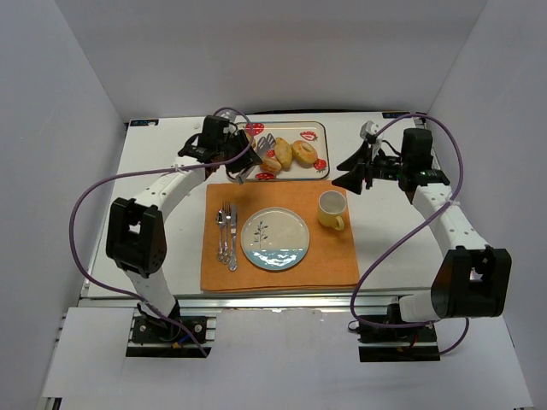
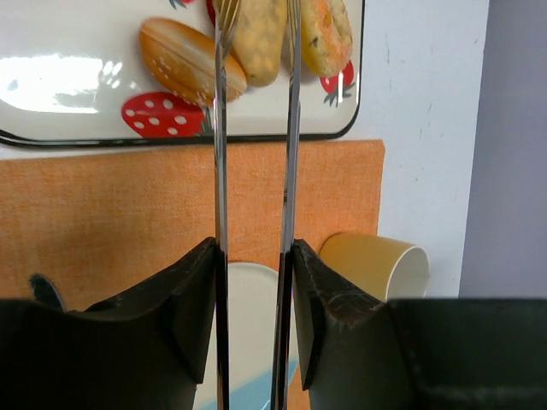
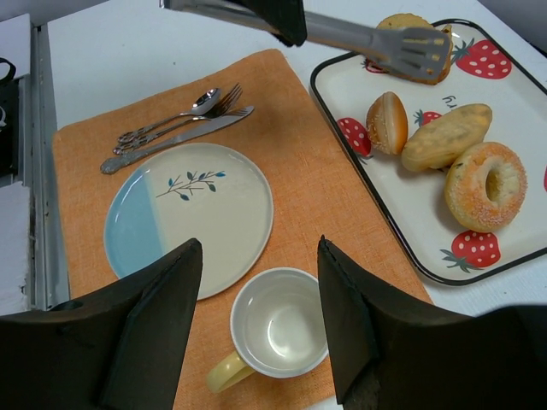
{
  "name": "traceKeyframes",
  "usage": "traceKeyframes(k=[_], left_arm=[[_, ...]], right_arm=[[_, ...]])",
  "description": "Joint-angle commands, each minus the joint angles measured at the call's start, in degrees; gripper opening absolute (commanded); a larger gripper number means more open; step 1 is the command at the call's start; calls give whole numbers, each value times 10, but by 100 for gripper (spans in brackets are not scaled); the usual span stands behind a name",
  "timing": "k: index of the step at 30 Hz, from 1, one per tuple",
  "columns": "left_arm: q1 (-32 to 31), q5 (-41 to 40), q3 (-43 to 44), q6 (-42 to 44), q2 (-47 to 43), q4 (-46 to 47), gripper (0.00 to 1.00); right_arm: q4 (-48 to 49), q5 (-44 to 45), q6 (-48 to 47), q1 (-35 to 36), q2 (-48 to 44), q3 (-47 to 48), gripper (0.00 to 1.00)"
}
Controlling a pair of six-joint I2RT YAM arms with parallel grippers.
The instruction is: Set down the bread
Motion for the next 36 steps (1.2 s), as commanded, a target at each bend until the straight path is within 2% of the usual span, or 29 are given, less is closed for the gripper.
traceKeyframes(k=[1,11,20,36], left_arm=[[-25,-3,30,-5,-12,-32,48],[-83,-12,-11,-71,-8,22,49],[-91,-11,21,-115,44,47,54],[-91,11,55,-161,98,82,55]], right_arm=[[20,-17,3,-10,-21,-9,62],[20,-23,3,-15,-19,-11,62],[20,-27,3,-16,-19,-12,62],[10,-30,-7,-23,-22,-19,62]])
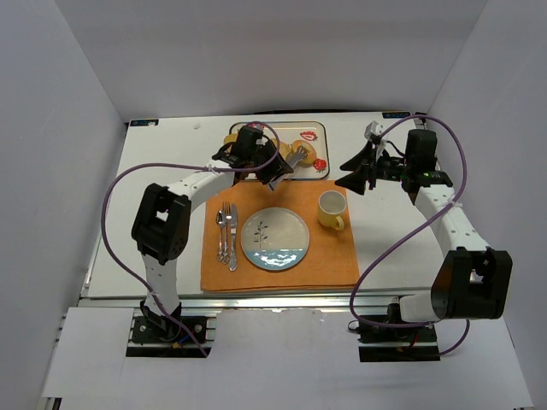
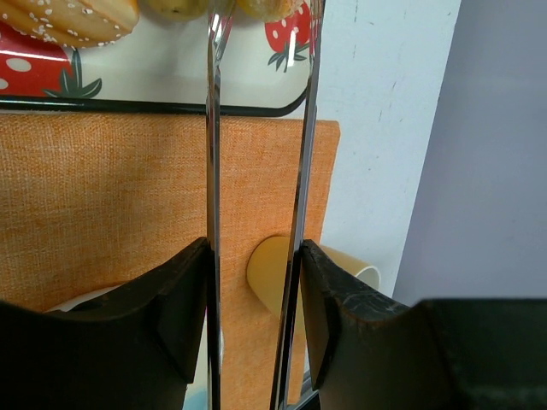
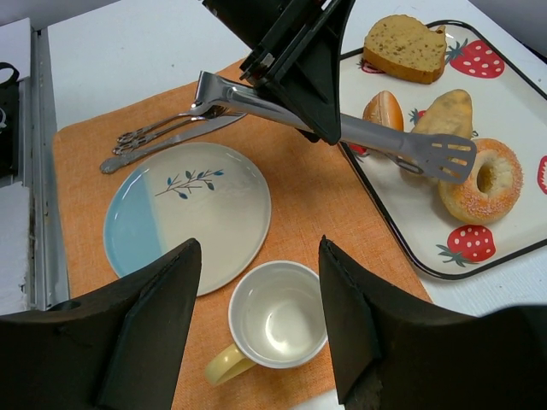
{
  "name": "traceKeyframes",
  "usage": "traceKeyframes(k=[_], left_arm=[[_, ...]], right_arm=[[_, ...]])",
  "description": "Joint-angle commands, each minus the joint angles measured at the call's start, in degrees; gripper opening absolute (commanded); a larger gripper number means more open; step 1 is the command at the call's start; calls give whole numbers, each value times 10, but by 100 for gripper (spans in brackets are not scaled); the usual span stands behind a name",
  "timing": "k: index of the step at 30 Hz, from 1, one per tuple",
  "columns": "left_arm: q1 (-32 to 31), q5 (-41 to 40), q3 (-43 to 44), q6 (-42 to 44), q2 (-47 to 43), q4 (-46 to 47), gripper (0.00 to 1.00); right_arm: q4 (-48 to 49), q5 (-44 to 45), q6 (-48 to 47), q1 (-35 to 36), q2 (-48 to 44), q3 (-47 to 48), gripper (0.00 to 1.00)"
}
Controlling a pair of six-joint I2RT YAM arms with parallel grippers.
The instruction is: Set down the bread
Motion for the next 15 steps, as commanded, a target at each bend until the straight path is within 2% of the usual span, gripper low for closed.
traceKeyframes(k=[1,15], left_arm=[[-1,9,17,-13,-12,22,55],[-1,18,56,-43,28,8,55]], right_arm=[[3,-15,-7,-4,-15,-11,62],[5,-19,-7,-7,-17,-14,63]])
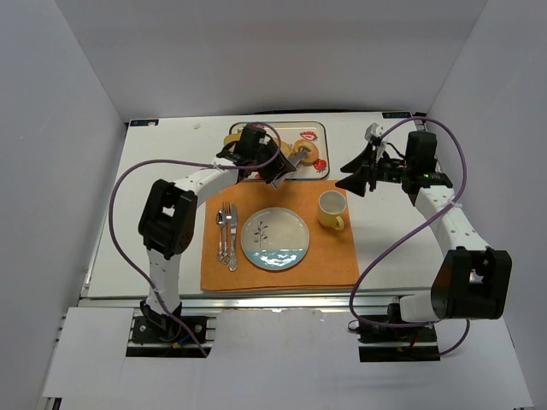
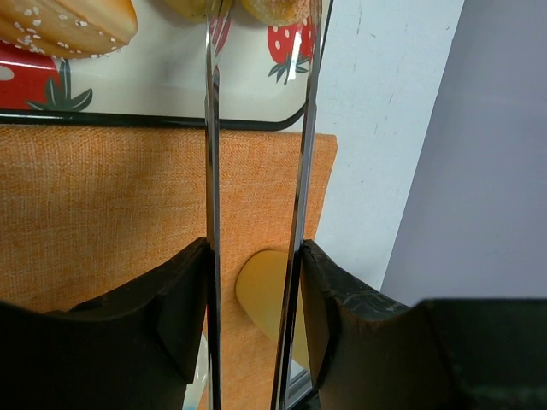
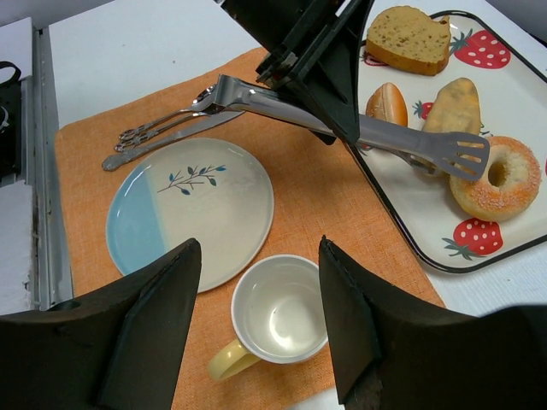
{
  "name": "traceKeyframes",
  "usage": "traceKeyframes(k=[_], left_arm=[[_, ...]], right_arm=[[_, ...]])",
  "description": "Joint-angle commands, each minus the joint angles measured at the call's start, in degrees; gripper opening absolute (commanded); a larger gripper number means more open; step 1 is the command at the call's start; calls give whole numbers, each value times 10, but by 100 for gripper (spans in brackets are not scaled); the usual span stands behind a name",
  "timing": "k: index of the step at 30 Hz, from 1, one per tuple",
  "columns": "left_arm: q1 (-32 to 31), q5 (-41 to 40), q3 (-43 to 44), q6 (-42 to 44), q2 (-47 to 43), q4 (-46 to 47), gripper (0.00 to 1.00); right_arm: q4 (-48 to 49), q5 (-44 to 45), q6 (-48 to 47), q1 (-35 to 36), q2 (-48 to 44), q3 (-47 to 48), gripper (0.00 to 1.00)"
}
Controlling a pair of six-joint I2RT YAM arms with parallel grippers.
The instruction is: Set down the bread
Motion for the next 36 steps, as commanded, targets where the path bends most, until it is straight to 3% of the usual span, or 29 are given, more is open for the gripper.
traceKeyframes(k=[1,7,13,18,22,29,36], left_arm=[[-1,13,35,-9,-2,0,55],[-1,17,54,-7,11,-14,54],[-1,21,57,-12,23,-15,43],[-1,29,57,-15,30,-13,40],[-1,33,52,-23,29,6,33],[-1,33,25,-30,-4,57,3],[-1,34,16,-27,-28,64,0]], right_arm=[[6,-17,-6,-3,-18,-6,63],[8,-20,-5,-6,-17,-8,63],[9,-22,-4,-7,-19,-9,63],[9,-24,-2,-9,-21,-11,63],[10,-24,-2,-10,-23,-12,63],[7,-29,-2,-13,-24,-11,63],[8,-31,-1,-13,-23,-8,64]])
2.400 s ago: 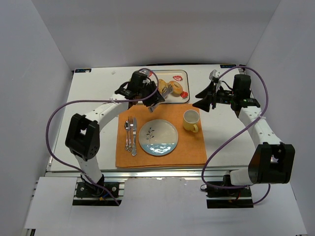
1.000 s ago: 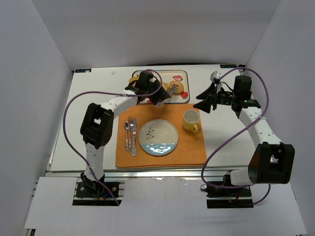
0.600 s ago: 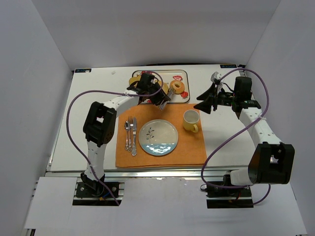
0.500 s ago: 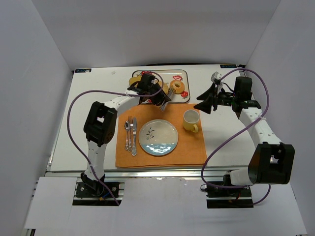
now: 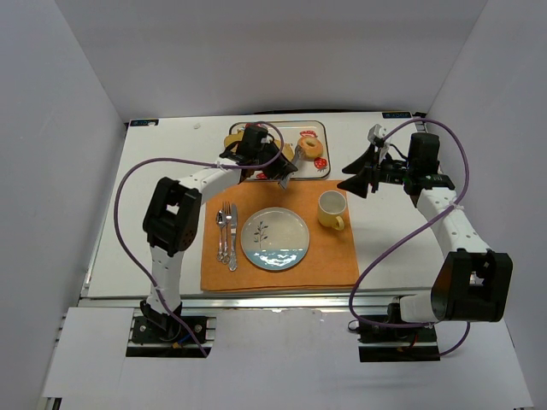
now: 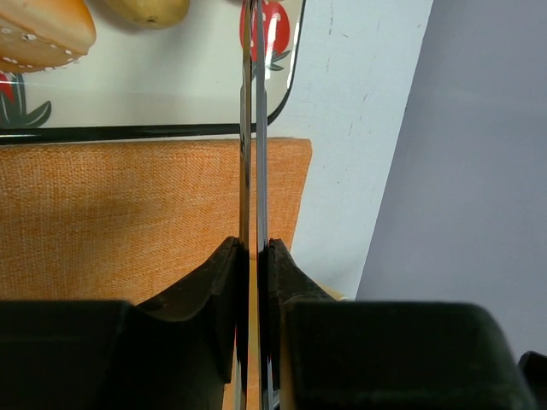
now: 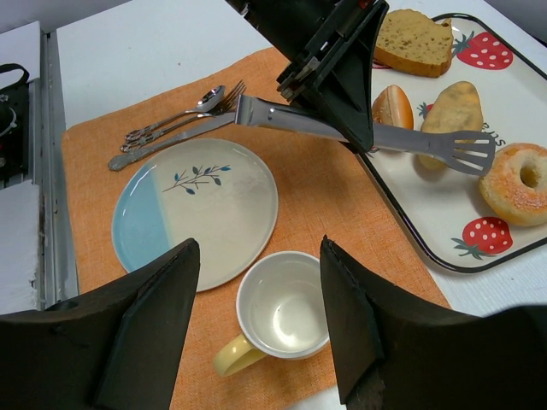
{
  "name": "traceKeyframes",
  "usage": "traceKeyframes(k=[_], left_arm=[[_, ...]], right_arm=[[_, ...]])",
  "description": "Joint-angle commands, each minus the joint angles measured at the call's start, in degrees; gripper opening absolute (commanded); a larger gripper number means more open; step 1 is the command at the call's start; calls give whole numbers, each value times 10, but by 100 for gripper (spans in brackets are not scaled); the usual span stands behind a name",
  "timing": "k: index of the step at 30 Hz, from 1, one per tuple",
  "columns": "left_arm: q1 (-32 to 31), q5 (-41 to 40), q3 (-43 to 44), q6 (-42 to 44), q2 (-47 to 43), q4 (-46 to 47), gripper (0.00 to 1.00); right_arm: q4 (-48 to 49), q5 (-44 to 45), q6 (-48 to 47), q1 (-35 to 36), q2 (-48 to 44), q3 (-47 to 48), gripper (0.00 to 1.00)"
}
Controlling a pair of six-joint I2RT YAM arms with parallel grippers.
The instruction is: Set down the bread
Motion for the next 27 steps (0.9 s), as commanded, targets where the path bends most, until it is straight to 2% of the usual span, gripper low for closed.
traceKeyframes(k=[1,3,8,14,27], left_arm=[[-1,5,-7,-1,-65,27,0],[-1,6,-16,-6,-68,27,2],[-1,5,-27,-21,-69,30,22],[-1,5,-38,-31,-69,30,32],[-1,15,-92,-131,-79,107,41]], right_arm=[[7,-16,-2,-2,-15,0,64],[7,-16,-2,-2,-15,1,64],[6,-15,-2,-2,-14,1,64],[5,-15,-2,-2,-13,4,64],[3,-17,-6,-2,-11,-2,64]])
